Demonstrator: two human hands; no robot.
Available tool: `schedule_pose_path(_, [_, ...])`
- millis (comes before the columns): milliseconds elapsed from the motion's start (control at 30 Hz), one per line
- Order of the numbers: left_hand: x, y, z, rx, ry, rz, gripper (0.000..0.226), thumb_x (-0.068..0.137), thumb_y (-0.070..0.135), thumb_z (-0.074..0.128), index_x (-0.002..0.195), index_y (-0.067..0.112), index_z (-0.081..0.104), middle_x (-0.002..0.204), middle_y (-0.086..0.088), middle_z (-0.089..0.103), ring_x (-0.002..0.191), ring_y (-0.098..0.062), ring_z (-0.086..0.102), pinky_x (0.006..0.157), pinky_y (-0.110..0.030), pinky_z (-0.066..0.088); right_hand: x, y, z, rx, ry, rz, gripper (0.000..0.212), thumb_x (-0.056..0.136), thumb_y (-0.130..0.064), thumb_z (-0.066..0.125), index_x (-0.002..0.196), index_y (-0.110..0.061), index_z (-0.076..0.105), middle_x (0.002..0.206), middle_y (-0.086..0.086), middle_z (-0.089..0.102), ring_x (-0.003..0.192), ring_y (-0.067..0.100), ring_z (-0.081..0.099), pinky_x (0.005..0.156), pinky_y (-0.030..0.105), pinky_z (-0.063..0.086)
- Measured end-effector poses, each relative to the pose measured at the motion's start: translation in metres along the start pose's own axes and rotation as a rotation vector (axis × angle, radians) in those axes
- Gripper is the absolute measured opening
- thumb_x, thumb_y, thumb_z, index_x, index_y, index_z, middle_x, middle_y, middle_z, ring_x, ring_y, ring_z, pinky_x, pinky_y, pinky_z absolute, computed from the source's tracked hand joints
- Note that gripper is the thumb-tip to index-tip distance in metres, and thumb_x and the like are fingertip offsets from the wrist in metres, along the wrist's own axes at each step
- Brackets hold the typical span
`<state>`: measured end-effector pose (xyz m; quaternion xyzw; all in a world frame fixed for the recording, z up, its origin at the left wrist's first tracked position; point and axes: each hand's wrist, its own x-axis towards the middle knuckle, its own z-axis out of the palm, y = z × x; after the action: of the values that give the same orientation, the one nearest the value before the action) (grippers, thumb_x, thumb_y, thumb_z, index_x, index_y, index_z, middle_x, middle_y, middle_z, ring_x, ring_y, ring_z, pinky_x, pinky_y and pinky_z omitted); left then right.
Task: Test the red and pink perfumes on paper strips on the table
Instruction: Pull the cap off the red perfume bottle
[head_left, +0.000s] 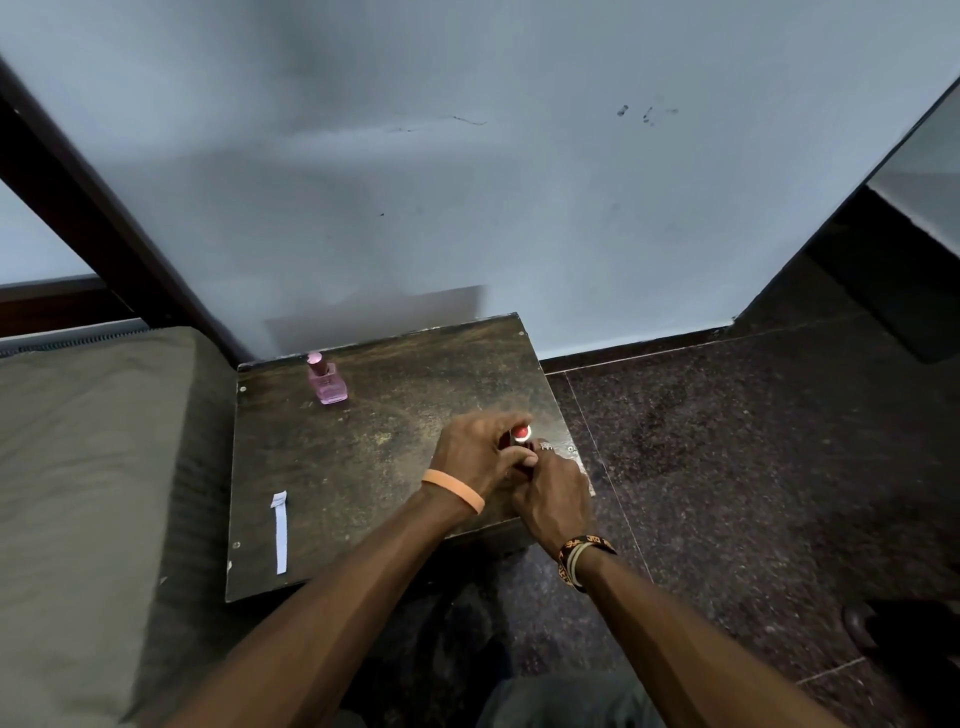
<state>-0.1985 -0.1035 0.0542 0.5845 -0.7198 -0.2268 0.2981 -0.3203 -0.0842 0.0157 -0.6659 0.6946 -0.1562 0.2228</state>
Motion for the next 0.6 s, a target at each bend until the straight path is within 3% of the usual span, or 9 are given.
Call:
schedule_pose_path(67, [0.0037, -0.0002, -0.0021, -0.01, -0.109, 0.059, 0.063, 0.07, 0.009, 0.079, 0.128, 0.018, 0.057, 0.131, -0.002, 0.058, 0.122, -0.015, 0.054, 0.105, -0.03, 0.039, 0.0005, 0.0002, 0.0003, 0.022, 0.008, 0.005, 0.013, 0.086, -0.022, 0.057, 0.097, -0.014, 0.055, 0.083, 0.008, 0.067, 0.076, 0.031, 0.064, 0.063, 0.038, 0.05])
schedule_pose_path(100, [0.0059, 0.0002, -0.0037, -0.015, -0.149, 0.06, 0.061, 0.072, 0.004, 0.075, 0.129, 0.019, 0.057, 0.132, -0.002, 0.058, 0.122, -0.016, 0.053, 0.106, -0.032, 0.04, 0.0006, 0.0003, 0.0004, 0.03, 0.014, 0.004, 0.014, 0.086, -0.024, 0.057, 0.096, -0.015, 0.056, 0.083, 0.008, 0.068, 0.076, 0.031, 0.064, 0.064, 0.04, 0.052])
schedule_pose_path(167, [0.0083, -0.0021, -0.0041, 0.008, -0.146, 0.054, 0.047, 0.075, -0.001, 0.071, 0.117, 0.018, 0.066, 0.116, -0.005, 0.068, 0.106, -0.022, 0.065, 0.093, -0.034, 0.052, 0.0001, -0.0001, 0.0006, 0.032, 0.012, 0.005, 0.015, 0.087, -0.026, 0.058, 0.098, -0.015, 0.056, 0.083, 0.007, 0.068, 0.076, 0.03, 0.064, 0.065, 0.041, 0.053])
schedule_pose_path(267, [0.0045, -0.0028, -0.0026, 0.039, -0.037, 0.037, 0.034, 0.074, 0.009, 0.075, 0.107, 0.017, 0.072, 0.1, -0.005, 0.074, 0.089, -0.022, 0.071, 0.081, -0.029, 0.055, 0.0002, -0.0008, 0.0005, 0.017, -0.002, 0.008, 0.013, 0.088, -0.024, 0.06, 0.096, -0.015, 0.056, 0.082, 0.006, 0.067, 0.075, 0.028, 0.064, 0.064, 0.039, 0.052])
schedule_pose_path(367, [-0.0008, -0.0042, 0.0027, 0.042, 0.001, 0.046, 0.039, 0.073, 0.013, 0.077, 0.112, 0.016, 0.069, 0.106, -0.005, 0.072, 0.096, -0.022, 0.069, 0.087, -0.031, 0.053, 0.0011, 0.0, 0.001, 0.011, -0.003, -0.003, 0.01, 0.087, -0.021, 0.059, 0.094, -0.015, 0.055, 0.081, 0.007, 0.067, 0.075, 0.03, 0.064, 0.063, 0.04, 0.052])
schedule_pose_path(467, [0.0026, -0.0041, 0.0027, 0.023, -0.097, 0.101, 0.051, 0.073, 0.001, 0.074, 0.12, 0.018, 0.065, 0.121, -0.003, 0.066, 0.112, -0.02, 0.062, 0.099, -0.038, 0.048, 0.0003, 0.0005, 0.0005, 0.034, 0.0, -0.013, 0.014, 0.087, -0.024, 0.058, 0.096, -0.014, 0.055, 0.084, 0.01, 0.068, 0.078, 0.033, 0.064, 0.065, 0.042, 0.051])
schedule_pose_path(533, [0.007, -0.004, -0.0017, 0.039, -0.144, 0.099, 0.046, 0.076, -0.002, 0.069, 0.117, 0.018, 0.067, 0.114, -0.005, 0.069, 0.105, -0.021, 0.066, 0.091, -0.034, 0.053, -0.0003, -0.0002, 0.0007, 0.041, 0.005, -0.011, 0.017, 0.087, -0.025, 0.06, 0.1, -0.014, 0.057, 0.086, 0.01, 0.069, 0.08, 0.033, 0.065, 0.066, 0.04, 0.051])
schedule_pose_path(600, [0.0066, -0.0027, -0.0029, 0.094, -0.102, 0.081, 0.038, 0.078, 0.007, 0.07, 0.114, 0.018, 0.068, 0.105, -0.006, 0.072, 0.093, -0.022, 0.069, 0.082, -0.03, 0.054, -0.0001, -0.0007, 0.0011, 0.014, 0.01, -0.003, 0.015, 0.086, -0.02, 0.06, 0.099, -0.014, 0.058, 0.086, 0.01, 0.069, 0.081, 0.033, 0.065, 0.065, 0.039, 0.05])
